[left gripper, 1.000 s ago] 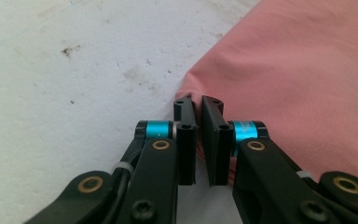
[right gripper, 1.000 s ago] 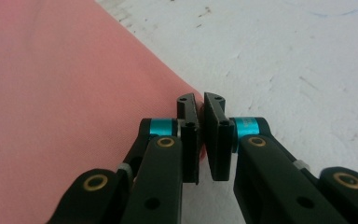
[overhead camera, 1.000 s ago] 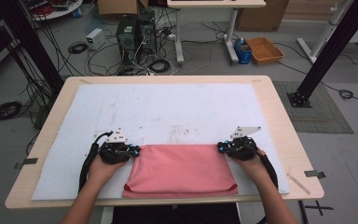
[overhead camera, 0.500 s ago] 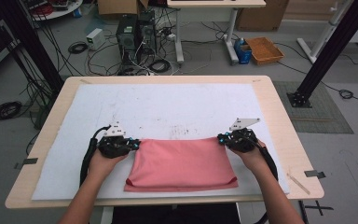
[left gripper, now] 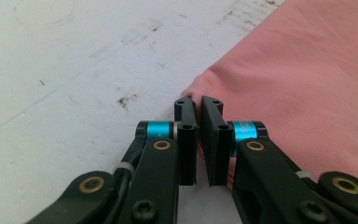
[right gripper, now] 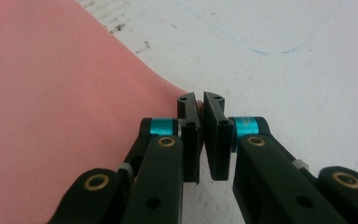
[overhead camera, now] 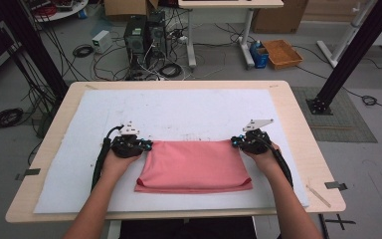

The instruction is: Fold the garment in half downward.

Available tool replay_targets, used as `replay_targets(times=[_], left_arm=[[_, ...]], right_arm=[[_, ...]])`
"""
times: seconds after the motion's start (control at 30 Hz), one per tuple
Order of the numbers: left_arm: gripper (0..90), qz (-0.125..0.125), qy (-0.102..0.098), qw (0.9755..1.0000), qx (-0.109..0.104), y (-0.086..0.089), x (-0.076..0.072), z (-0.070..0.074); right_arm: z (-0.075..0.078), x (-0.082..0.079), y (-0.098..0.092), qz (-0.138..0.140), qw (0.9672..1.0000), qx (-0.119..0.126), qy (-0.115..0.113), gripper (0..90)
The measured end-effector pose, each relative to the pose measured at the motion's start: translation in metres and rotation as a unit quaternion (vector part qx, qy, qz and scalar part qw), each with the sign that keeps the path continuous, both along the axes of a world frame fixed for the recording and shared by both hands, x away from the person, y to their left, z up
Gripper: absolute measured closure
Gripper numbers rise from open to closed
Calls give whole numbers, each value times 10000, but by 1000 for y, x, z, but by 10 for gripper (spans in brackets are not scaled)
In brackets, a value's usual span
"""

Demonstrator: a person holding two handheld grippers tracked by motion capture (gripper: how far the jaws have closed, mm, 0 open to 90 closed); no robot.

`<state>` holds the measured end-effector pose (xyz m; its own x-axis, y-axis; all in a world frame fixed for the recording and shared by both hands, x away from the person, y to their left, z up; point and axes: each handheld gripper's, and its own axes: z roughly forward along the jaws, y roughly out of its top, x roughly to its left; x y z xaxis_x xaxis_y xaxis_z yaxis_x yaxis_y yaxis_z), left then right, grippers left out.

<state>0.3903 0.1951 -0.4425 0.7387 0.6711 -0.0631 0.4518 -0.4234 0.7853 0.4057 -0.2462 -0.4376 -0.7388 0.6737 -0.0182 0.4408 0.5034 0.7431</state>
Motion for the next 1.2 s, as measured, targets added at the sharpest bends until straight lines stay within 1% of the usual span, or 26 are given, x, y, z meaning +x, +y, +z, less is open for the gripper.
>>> replay_targets(times=[0.1,0.2,0.3,0.33,0.4,0.43,0.47,0.5,0.53,0.57,0.63,0.7,0.73,0.83,0.9,0.93,1.03,1.1,1.13,1.17,1.2], left_arm=[[846,97,12,9999,-101,2,4,-2],[846,136,56,9998,-118,3,6,-5],[846,157,57,9998,-121,3,7,-6],[845,162,59,9998,-132,2,7,-6],[839,163,14,9998,-98,2,6,-5],[826,176,-27,9998,-89,2,5,-4],[808,196,-59,9997,-96,2,5,-3],[781,211,-63,9997,-126,2,4,-2],[763,206,-74,9997,-112,3,3,0],[743,212,-92,9996,-143,3,2,1],[684,195,-72,9996,-186,3,-1,3],[626,176,-59,9995,-236,4,-3,5],[594,156,-45,9996,-251,4,-4,7],[535,54,-20,9994,-328,4,-9,10],[513,-20,-98,9991,-415,5,-16,10],[503,-5,-86,9987,-506,5,-20,9],[469,-68,-53,9989,-463,8,-31,7],[446,-96,-17,9989,-462,10,-37,8],[433,-88,-12,9986,-516,13,-41,9],[429,-113,6,9979,-645,15,-44,10],[423,-145,55,9974,-700,19,-48,11]], right_arm=[[1,6,2,-22,10000,-44,6,859],[4,11,5,7,9999,-142,-25,859],[2,13,7,-12,9999,-123,-50,858],[1,13,7,-30,9999,-134,-26,857],[1,13,7,-34,9999,-142,-41,849],[1,12,7,-60,9999,-126,-42,829],[2,11,7,-55,9999,-100,-88,802],[3,10,7,-69,9999,-66,-112,783],[4,10,7,-78,9999,-44,-123,751],[4,9,7,-93,9999,6,-127,702],[4,6,6,-107,9998,137,-88,645],[4,3,5,-158,9996,228,-110,566],[4,1,4,-186,9994,273,-80,544],[5,-4,1,-217,9993,308,-44,459],[7,-8,-1,-237,9992,319,-26,428],[7,-10,-1,-253,9991,326,-12,411],[7,-18,-1,-195,9994,288,56,377],[8,-25,-1,-150,9995,294,30,355],[8,-28,-1,-147,9993,331,18,348],[8,-32,-2,-163,9991,388,20,331],[7,-35,-3,-163,9989,439,24,325]])
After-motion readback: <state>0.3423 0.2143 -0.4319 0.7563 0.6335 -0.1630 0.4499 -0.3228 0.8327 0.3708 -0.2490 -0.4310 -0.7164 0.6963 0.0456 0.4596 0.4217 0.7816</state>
